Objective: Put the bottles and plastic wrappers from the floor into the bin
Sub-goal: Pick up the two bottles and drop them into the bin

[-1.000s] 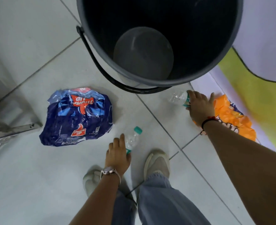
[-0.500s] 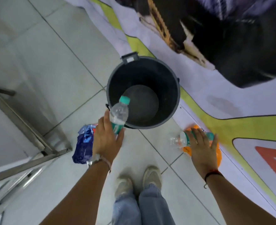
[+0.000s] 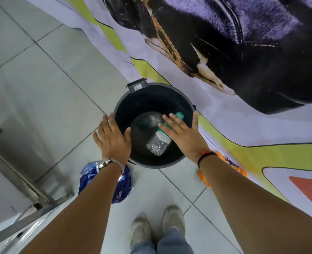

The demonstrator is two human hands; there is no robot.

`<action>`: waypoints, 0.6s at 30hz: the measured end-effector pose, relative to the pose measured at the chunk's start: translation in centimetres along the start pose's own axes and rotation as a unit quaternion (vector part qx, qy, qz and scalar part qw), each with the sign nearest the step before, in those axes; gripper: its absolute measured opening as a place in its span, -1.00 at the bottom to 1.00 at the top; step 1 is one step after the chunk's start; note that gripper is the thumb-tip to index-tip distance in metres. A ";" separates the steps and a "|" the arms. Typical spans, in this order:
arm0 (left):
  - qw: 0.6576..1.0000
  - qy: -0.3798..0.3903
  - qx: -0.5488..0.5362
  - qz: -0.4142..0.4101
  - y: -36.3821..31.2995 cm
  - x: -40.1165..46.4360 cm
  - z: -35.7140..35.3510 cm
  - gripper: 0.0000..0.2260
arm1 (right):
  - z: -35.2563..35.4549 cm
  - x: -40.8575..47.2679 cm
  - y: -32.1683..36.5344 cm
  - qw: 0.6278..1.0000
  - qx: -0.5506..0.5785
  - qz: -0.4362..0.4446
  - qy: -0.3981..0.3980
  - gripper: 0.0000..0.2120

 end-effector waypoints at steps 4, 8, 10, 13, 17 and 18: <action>0.996 0.016 0.058 -0.066 0.0 -1.5 0.6 -0.49 | -1.8 -1.3 -1.3 0.997 -0.018 -0.063 0.033 -0.26; 0.981 0.059 0.094 -0.156 -3.7 -4.1 -0.3 -0.44 | -3.0 -8.1 -3.4 0.985 -0.009 -0.174 0.012 -0.25; 0.967 0.086 0.109 -0.212 -6.4 -5.7 -1.6 -0.42 | -4.7 -12.3 -4.1 0.974 0.020 -0.224 0.025 -0.33; 0.940 0.117 0.130 -0.293 -10.3 -8.9 -4.3 -0.43 | -7.6 -18.1 -4.5 0.957 0.073 -0.275 0.054 -0.55; 0.892 0.168 0.147 -0.392 -13.6 -13.5 -9.2 -0.45 | -13.3 -24.3 -4.1 0.930 0.137 -0.310 0.140 -0.29; 0.880 0.180 0.146 -0.415 -14.0 -14.6 -10.7 -0.47 | -14.7 -25.3 -4.2 0.928 0.139 -0.315 0.142 -0.24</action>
Point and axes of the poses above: each hand's wrist, its own x-axis towards the middle knuckle, its own z-axis out of the back of the hand, y = z × x, the point moved 8 cm from there along x, towards the middle knuckle, and after that the axes turned 7 degrees about -x, right-handed, at the moved point
